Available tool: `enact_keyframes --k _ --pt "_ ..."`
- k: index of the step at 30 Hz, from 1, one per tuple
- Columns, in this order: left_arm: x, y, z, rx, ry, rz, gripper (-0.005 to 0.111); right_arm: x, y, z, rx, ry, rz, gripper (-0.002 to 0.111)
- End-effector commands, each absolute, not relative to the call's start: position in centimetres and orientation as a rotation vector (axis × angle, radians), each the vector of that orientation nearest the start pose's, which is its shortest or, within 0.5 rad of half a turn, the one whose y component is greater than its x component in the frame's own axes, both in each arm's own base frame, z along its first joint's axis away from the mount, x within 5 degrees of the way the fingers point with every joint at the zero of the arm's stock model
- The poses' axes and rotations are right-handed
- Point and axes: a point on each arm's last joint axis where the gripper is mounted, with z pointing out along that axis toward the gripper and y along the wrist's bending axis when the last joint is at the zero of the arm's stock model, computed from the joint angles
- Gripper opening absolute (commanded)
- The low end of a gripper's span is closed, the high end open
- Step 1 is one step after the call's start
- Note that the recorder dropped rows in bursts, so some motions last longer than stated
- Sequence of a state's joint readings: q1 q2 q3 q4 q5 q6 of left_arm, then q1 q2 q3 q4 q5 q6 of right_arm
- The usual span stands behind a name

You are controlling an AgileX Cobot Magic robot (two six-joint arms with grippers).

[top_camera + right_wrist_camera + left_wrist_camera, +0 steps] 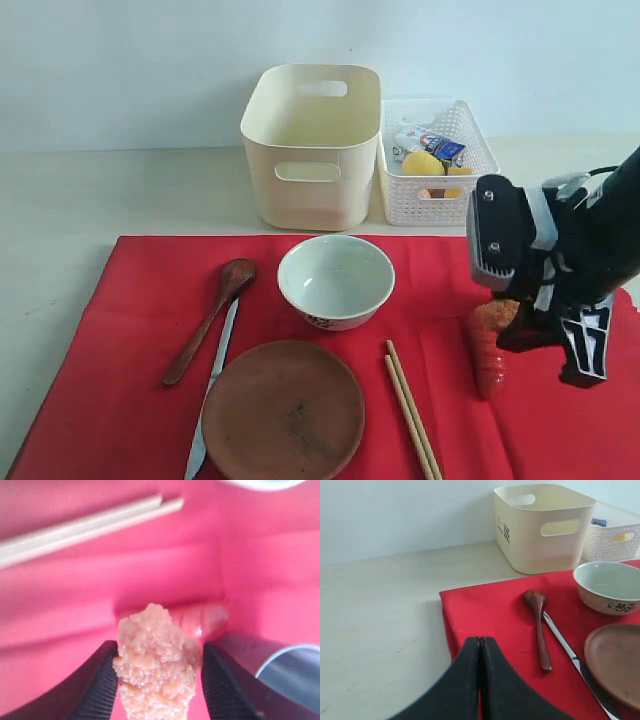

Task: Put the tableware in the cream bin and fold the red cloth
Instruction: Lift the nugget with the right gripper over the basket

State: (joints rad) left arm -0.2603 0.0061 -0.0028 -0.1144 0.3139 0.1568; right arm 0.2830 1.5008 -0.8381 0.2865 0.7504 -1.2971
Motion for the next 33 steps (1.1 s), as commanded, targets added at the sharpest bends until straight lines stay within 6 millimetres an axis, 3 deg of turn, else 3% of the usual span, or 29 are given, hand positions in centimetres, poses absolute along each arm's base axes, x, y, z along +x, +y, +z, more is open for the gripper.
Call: enact_keyframes --k 1,7,14,17,21,33 --pt "5.2 -1.7 18.6 0.297 1.767 -0.18 0.0 24.8 10.1 22.2 -1.592 2.15 0.227 0.0" --pt "5.2 -1.7 18.6 0.297 1.767 -0.18 0.0 24.6 11.0 23.0 -1.333 2.229 0.405 0.0" --pt "5.2 -1.7 18.6 0.297 1.767 -0.18 0.0 25.0 11.0 23.2 -1.154 2.308 0.43 0.0" --pt "5.2 -1.7 18.6 0.297 1.767 -0.18 0.0 25.5 11.2 24.1 -1.075 2.326 0.448 0.0" --pt "5.2 -1.7 18.6 0.297 1.767 -0.18 0.0 26.3 11.2 25.4 -0.993 2.349 0.435 0.0" --pt "5.2 -1.7 18.6 0.297 1.767 -0.18 0.0 28.2 10.5 26.0 -0.718 2.304 0.311 0.0"
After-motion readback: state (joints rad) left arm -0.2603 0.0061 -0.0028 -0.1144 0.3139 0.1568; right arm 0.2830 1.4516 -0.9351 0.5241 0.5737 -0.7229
